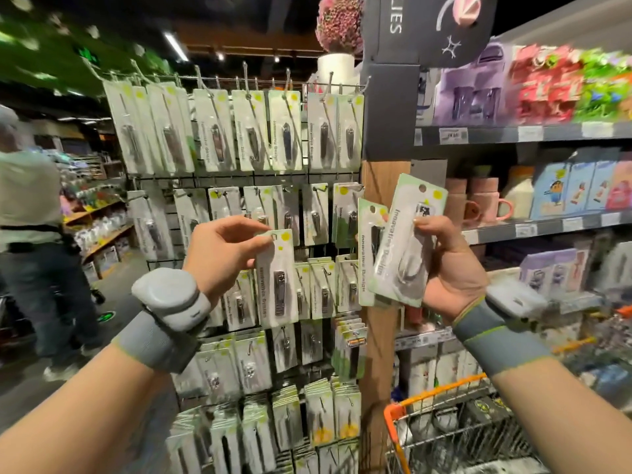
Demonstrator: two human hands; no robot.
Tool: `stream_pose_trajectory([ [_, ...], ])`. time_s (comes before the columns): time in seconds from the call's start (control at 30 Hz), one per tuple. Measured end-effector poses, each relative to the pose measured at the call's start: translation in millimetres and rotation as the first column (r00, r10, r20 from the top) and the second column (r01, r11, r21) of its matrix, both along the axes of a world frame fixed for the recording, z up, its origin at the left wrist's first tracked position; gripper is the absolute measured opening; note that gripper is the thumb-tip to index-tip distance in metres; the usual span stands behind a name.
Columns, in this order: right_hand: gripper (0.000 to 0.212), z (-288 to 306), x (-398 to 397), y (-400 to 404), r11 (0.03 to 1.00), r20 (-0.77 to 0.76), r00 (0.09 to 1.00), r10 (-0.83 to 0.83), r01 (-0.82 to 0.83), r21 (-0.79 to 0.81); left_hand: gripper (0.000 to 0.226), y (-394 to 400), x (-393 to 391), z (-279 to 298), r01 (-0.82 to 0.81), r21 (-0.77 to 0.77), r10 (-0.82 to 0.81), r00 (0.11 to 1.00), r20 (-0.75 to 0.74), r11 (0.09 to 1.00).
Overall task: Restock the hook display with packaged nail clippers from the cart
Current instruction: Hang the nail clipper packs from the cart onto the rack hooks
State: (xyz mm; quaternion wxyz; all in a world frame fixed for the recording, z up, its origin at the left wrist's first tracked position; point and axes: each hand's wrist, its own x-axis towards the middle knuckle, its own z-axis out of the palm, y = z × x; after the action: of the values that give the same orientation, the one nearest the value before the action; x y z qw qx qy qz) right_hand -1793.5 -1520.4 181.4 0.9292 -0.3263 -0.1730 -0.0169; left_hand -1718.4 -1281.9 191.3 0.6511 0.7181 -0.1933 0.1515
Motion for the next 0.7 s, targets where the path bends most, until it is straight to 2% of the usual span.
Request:
stream_pose_trajectory([
  [0.07,0.036,-2,6,6,0.999,-0.013,0.999,-0.039,0.039,-0.008,0.008,7,9,-1,0.001,0.004,-0.001,1.0,0.005,1.0],
  [0.27,0.091,-4,41,11,0.986,-0.045,0.987,-0.156,0.159,0.053,0.01,28,40,2,0.064,0.05,-0.062,0.998,-0.03,0.997],
  [0.33,0.096,-4,52,15,0.979,-0.042,0.981,-0.191,0.193,0.065,0.011,33,55,1,0.089,0.075,-0.086,0.995,-0.044,0.993],
  [0.57,0.059,-6,52,17,0.988,0.008,0.99,-0.144,0.144,0.052,0.008,15,70,-4,0.18,0.106,-0.177,0.984,-0.035,0.978],
  [0.67,0.038,-5,52,10,0.987,0.012,0.987,-0.16,0.159,0.037,0.011,-3,75,-8,0.2,0.185,-0.201,0.98,-0.014,0.962],
  [0.7,0.037,-5,53,5,0.986,0.023,0.986,-0.163,0.162,0.048,0.013,-10,77,-10,0.202,0.217,-0.206,0.979,-0.004,0.955],
])
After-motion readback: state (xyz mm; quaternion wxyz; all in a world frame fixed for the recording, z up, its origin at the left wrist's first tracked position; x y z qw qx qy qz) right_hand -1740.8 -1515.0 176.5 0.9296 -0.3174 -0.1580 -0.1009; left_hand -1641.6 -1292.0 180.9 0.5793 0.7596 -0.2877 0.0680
